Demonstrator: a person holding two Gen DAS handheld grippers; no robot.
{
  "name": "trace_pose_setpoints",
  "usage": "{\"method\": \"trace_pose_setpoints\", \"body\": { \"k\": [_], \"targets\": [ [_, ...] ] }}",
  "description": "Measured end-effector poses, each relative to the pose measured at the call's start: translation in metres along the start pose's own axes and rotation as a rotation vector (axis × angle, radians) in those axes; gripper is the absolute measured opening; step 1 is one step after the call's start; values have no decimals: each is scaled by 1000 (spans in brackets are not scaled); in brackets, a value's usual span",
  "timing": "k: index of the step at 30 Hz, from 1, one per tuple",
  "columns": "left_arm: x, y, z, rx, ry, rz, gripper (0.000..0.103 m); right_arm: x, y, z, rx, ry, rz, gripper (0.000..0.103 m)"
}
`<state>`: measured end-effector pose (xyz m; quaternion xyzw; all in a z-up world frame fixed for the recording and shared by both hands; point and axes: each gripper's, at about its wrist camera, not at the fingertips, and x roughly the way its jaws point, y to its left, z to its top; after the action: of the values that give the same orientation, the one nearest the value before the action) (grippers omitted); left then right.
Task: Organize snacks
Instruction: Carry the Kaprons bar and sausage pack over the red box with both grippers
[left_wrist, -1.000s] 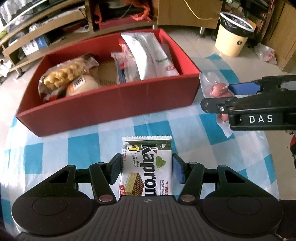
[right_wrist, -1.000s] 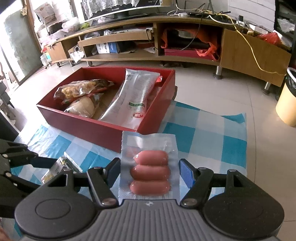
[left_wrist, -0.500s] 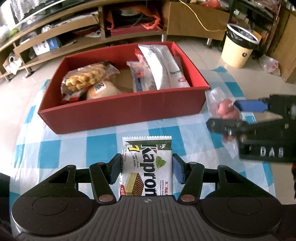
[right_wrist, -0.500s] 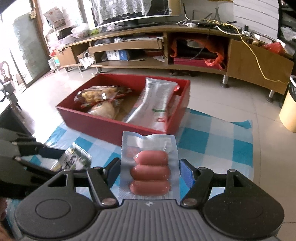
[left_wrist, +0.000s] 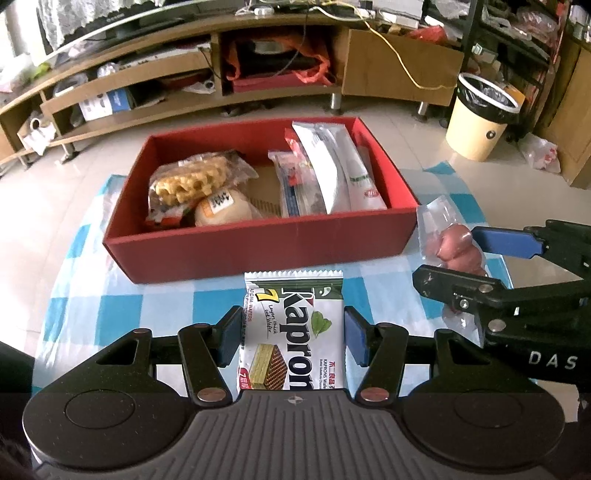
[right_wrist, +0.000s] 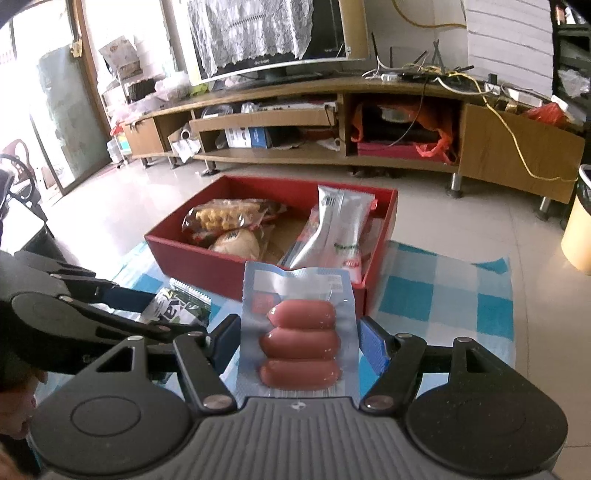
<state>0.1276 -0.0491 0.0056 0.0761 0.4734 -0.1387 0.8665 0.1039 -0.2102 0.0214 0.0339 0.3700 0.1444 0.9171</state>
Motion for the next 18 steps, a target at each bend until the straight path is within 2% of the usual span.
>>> {"method": "trace_pose_setpoints", "body": {
  "k": [18],
  "targets": [
    [-13,6,34,-34,-103,36,64,-3,0,36,9,-113,-1,67]
  ]
}}
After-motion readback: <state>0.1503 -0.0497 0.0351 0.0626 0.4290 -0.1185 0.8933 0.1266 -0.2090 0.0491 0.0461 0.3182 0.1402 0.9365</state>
